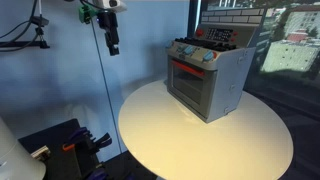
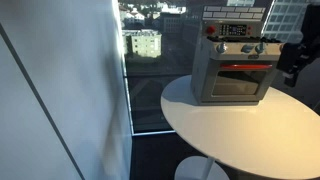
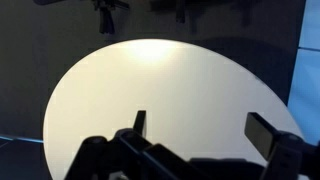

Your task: Turn the far right switch to the right

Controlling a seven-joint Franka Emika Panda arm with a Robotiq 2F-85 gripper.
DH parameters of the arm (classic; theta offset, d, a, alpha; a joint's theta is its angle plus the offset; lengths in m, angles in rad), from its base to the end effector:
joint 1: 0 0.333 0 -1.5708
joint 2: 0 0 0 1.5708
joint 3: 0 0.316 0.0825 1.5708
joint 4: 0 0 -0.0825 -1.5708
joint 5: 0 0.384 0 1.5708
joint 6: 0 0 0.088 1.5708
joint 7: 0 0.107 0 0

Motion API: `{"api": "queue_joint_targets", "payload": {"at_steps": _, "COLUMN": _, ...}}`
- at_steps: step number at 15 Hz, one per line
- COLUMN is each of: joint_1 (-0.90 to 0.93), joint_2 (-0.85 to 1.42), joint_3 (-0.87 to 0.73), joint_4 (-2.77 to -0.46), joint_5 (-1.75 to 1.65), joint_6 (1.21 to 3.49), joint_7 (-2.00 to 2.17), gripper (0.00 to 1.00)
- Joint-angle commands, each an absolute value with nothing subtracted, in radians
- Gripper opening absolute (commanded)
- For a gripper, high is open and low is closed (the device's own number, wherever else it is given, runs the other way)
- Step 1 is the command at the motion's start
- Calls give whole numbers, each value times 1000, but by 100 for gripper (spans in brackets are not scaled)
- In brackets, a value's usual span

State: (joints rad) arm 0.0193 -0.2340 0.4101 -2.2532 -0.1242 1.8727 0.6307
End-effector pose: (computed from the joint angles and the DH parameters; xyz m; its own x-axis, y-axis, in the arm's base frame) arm 0.4223 0.1889 0.4410 0.9847 -0.1735 -0.0177 -0.1629 -0.9510 0.2628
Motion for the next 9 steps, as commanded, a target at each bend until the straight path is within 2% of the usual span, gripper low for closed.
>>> {"api": "queue_joint_targets", "payload": {"at_steps": 1, "joint_1": 71, "joint_2": -228, "joint_3": 362, "joint_4": -2251, "joint_5": -136, "joint_6": 1870, "joint_7": 641, "gripper": 100}}
{"api": "queue_joint_targets", "payload": {"at_steps": 9, "joint_1": 91, "joint_2": -224, "joint_3": 338, "joint_4": -2241, "joint_5": -133, "joint_6": 1868, "joint_7": 645, "gripper": 100}}
